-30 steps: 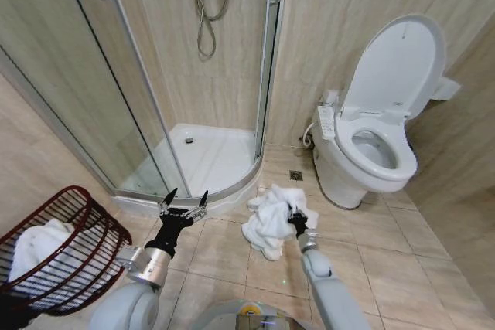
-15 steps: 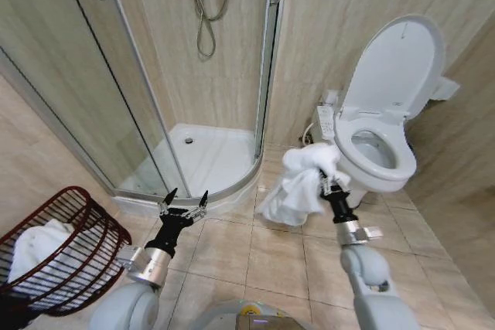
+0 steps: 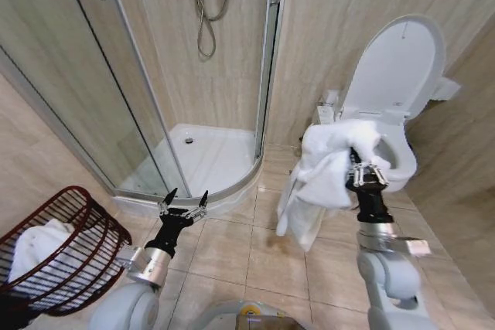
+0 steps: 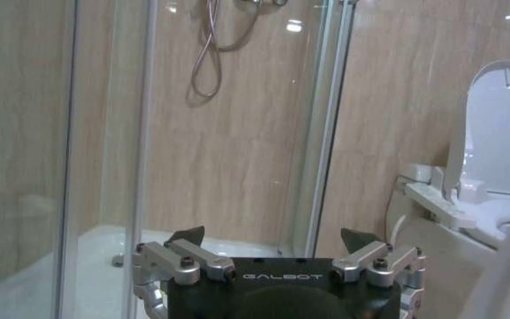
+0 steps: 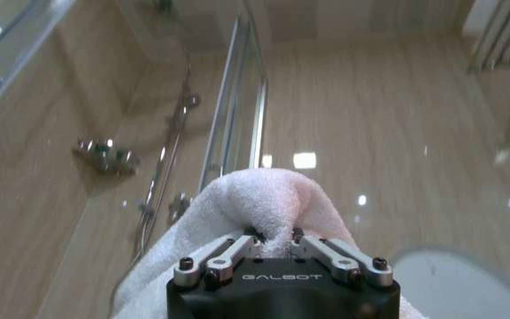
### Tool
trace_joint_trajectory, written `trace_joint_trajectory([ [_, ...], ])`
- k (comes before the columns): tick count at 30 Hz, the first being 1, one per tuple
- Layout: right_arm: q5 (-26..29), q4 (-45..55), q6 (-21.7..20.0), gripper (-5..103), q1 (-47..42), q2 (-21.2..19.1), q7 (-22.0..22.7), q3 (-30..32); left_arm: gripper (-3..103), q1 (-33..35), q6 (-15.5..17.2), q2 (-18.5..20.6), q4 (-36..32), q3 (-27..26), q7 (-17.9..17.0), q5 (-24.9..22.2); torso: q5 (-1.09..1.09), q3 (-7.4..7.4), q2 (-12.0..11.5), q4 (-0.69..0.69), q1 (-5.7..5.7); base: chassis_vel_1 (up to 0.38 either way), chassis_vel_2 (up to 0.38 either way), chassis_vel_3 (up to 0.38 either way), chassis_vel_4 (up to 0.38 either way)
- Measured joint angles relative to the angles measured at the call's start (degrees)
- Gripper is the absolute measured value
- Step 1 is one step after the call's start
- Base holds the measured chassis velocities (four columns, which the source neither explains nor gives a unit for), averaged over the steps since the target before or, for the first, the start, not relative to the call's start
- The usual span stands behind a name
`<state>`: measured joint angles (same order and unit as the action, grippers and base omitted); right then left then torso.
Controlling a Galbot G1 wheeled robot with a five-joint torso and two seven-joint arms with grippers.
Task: Discard the used towel into the hamper.
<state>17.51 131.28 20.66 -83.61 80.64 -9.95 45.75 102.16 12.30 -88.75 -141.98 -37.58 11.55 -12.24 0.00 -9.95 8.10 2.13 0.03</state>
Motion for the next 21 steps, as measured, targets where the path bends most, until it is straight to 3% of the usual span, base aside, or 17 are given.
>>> trace_joint_trajectory([
  [9,3.22,7.32,-3.57,12,-0.25,-1.77,1.39,6.59,100,0.00,0.00,0.00,0.00,0.00,0.00,0.00,0.00,0.00,0.00,0.00,0.00,0.000,0.000,0.000,0.000],
  [21,5.02,10.53,-4.28,12,-2.02,-0.41,-0.86,6.55,100,0.00,0.00,0.00,0.00,0.00,0.00,0.00,-0.01,0.00,0.00,0.00,0.00,-0.002,0.003,0.002,-0.006],
])
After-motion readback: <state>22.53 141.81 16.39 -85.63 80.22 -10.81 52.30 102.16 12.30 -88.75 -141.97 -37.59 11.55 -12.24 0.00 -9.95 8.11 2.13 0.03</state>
